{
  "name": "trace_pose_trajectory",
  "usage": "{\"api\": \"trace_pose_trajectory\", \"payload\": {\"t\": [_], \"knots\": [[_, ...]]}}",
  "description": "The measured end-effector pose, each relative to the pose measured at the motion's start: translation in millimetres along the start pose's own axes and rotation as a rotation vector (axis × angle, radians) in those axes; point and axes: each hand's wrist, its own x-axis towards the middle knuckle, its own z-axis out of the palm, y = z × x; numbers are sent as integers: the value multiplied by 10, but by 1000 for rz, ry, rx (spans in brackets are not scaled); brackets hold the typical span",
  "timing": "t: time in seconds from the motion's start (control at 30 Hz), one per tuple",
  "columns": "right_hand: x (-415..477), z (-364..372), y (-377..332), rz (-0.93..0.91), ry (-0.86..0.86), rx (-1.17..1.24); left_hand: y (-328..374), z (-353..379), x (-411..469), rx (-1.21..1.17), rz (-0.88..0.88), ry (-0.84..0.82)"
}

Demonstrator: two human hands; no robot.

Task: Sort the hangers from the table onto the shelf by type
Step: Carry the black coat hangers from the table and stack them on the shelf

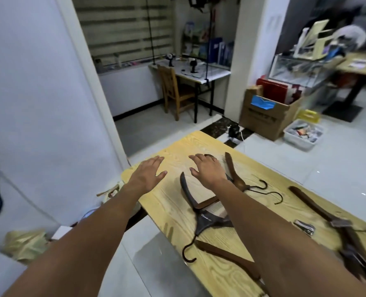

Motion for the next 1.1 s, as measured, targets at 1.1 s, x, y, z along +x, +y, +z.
{"api": "trace_pose_trajectory", "payload": {"t": [1.1], "knots": [[-469, 996, 1543, 431, -208, 80, 1178, 1221, 1482, 13, 221, -324]]}}
